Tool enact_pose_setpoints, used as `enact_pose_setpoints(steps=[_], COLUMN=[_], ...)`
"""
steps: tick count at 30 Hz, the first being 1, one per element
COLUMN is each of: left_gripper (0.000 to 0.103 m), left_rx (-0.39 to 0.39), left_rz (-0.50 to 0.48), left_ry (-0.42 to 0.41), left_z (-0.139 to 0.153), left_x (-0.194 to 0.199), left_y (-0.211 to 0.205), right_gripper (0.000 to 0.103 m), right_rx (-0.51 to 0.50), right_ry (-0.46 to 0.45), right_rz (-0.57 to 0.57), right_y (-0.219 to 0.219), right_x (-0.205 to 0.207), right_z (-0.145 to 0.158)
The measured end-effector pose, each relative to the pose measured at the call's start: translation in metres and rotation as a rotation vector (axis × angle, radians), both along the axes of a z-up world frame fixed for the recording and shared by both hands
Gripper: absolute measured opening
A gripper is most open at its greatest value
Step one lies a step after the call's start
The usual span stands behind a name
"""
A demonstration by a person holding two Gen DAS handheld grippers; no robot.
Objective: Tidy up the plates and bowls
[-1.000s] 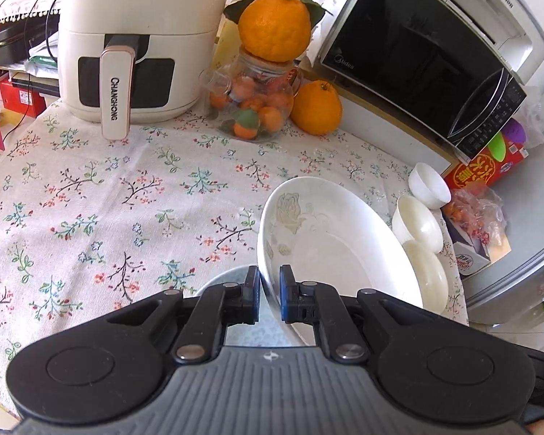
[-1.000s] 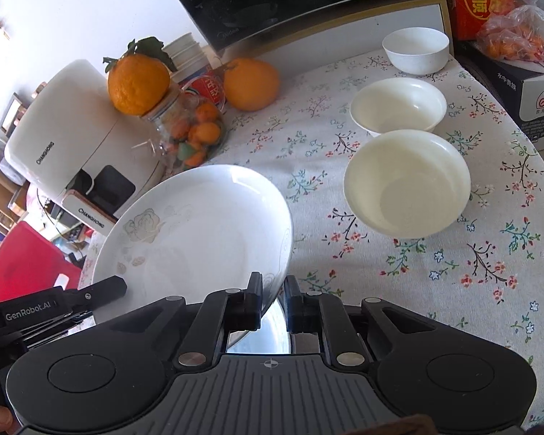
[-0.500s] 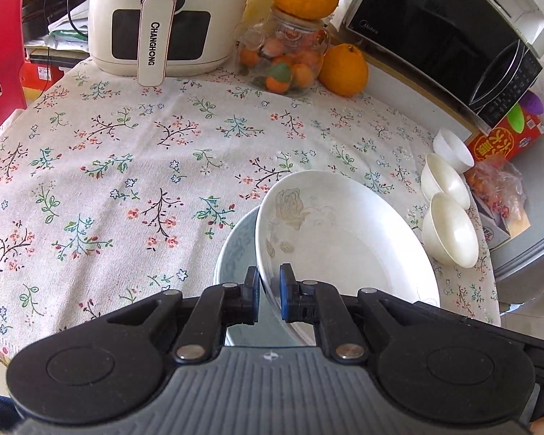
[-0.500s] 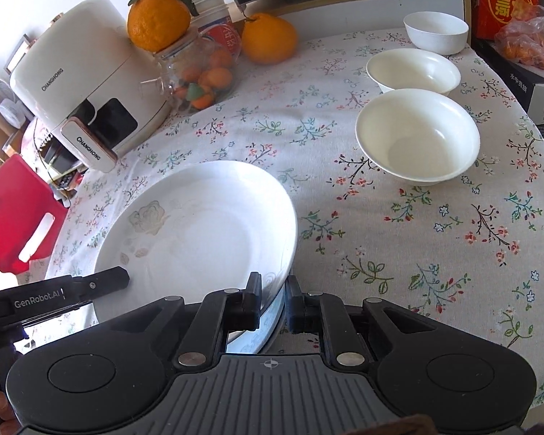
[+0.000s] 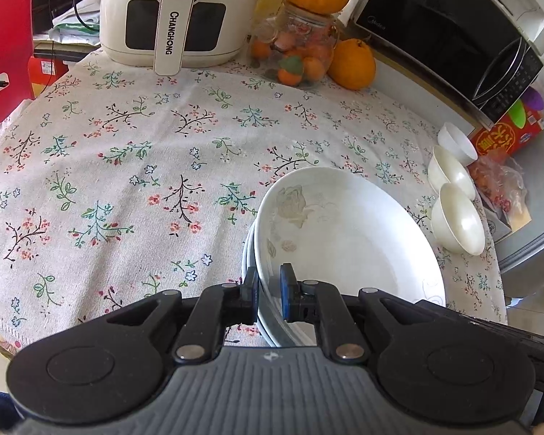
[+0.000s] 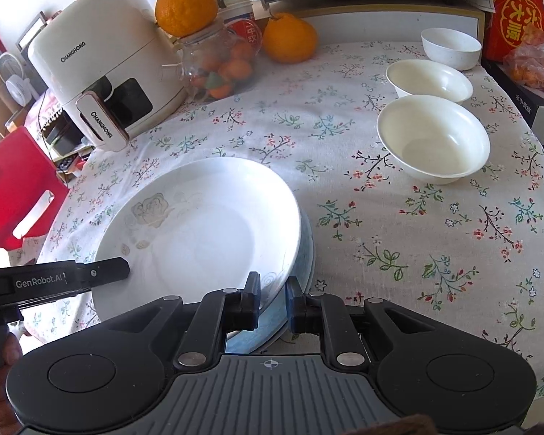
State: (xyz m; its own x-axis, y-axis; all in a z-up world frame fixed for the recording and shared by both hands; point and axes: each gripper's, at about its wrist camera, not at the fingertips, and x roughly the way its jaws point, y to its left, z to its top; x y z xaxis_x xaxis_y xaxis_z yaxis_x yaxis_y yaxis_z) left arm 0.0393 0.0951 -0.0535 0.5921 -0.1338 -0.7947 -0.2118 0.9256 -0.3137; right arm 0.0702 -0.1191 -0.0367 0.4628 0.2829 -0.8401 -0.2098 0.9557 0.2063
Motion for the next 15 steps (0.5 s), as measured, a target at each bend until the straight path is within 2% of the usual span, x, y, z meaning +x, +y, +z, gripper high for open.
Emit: enact_pose_setpoints(steps=[6,9,15], left_gripper=[0.011,0.012,0.012], left_rx=[0.015,0.055,0.055], left_rz=[-0.012,-0.031,-0.045], left_ry=[0.023,0.011,0.021], left_z=[-0.005,-0.006,-0.006], left_x=[-0.003,-0.005,0.000], left_y=[-0.001,-0.005,-0.007], right_gripper=[0.014,0.014,0.015], right_rx=[-0.043,-0.059,-0.077], right_ry=[-0.019,-0.033,-0.051], right_rz=[0.020,0.018,-0.005], right_y=[0.009,0.013,0.014], right_x=[-0.004,-0.004,-0.001], right_z=[-0.002,-0.004,-0.005])
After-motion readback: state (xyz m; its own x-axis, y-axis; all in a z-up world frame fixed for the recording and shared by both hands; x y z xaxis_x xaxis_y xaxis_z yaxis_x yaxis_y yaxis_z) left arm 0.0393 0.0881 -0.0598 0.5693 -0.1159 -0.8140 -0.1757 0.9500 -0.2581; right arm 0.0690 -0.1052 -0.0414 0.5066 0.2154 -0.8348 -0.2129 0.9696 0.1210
